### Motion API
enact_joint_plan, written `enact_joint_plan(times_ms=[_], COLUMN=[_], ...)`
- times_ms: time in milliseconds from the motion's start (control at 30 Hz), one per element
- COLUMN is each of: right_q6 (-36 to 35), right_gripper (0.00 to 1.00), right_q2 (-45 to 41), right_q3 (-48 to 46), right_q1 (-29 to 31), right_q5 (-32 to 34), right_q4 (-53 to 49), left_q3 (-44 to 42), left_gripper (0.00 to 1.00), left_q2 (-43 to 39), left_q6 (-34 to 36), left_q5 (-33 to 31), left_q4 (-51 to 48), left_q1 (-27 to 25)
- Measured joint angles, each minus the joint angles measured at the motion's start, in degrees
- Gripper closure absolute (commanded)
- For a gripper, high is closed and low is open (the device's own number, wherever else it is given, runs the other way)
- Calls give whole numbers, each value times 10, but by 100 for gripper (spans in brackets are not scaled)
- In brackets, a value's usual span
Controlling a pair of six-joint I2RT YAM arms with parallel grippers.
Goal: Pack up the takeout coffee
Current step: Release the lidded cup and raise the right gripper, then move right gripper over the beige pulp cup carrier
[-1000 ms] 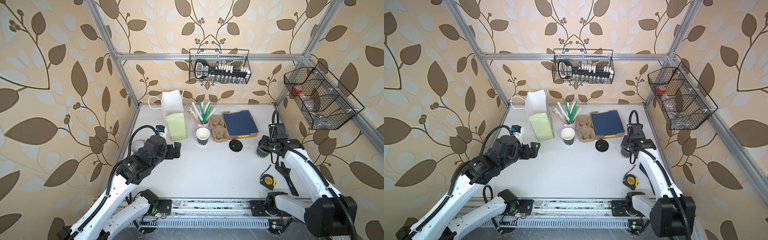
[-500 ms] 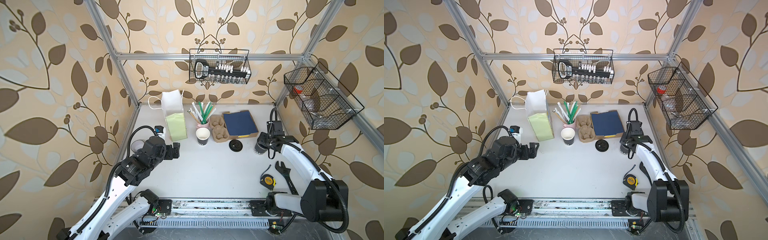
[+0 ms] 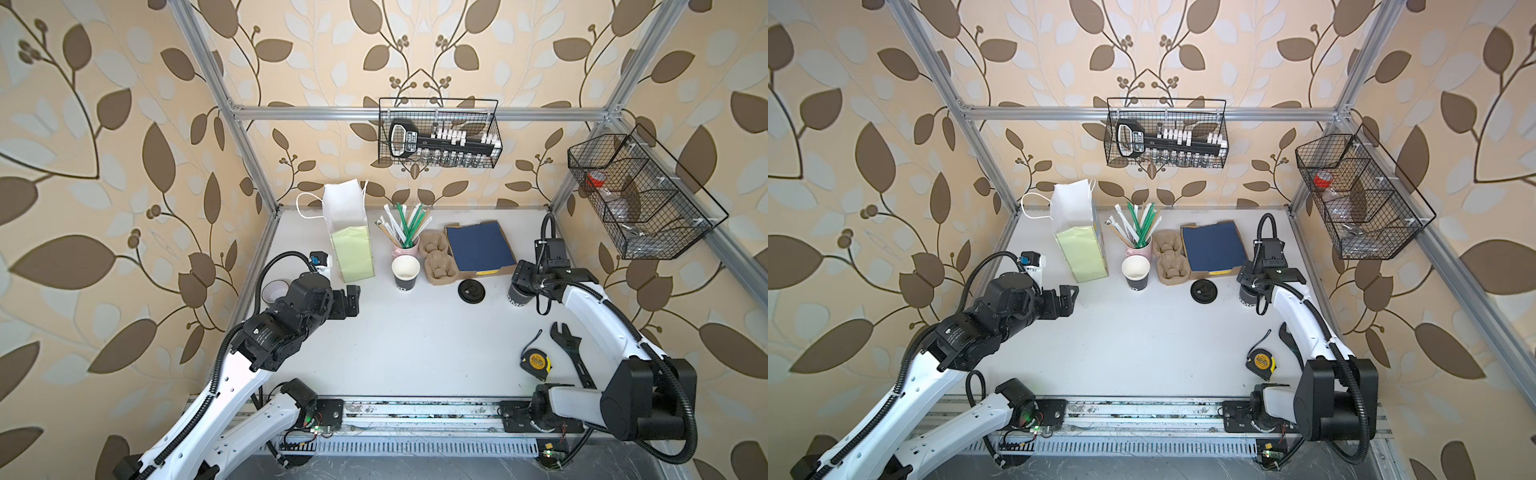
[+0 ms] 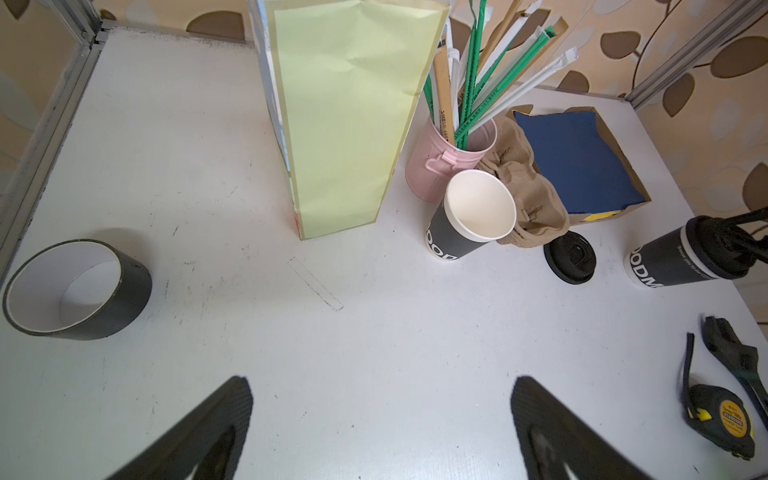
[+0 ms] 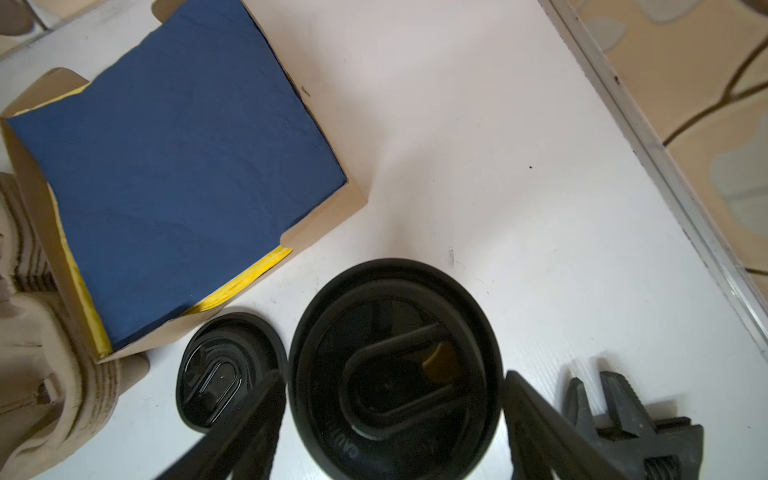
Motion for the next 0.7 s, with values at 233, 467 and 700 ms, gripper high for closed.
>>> enact_joint_plan(times_ms=[233,467,700], right_q6=[6,11,7], right_gripper=[18,26,39], right_q2=[-35,-40,50], right_q3=[10,85,152], right_q1=[9,174,289], right_q5=[3,27,31], right_q4=[-8,-29,-29], left_q3=[0,0,-1], left_gripper=[1,1,1], left_q2=[1,-3,-9], left_q6=[0,0,0], left_q5=[0,0,0], left_q4=[0,0,1], left_q1=[0,0,0])
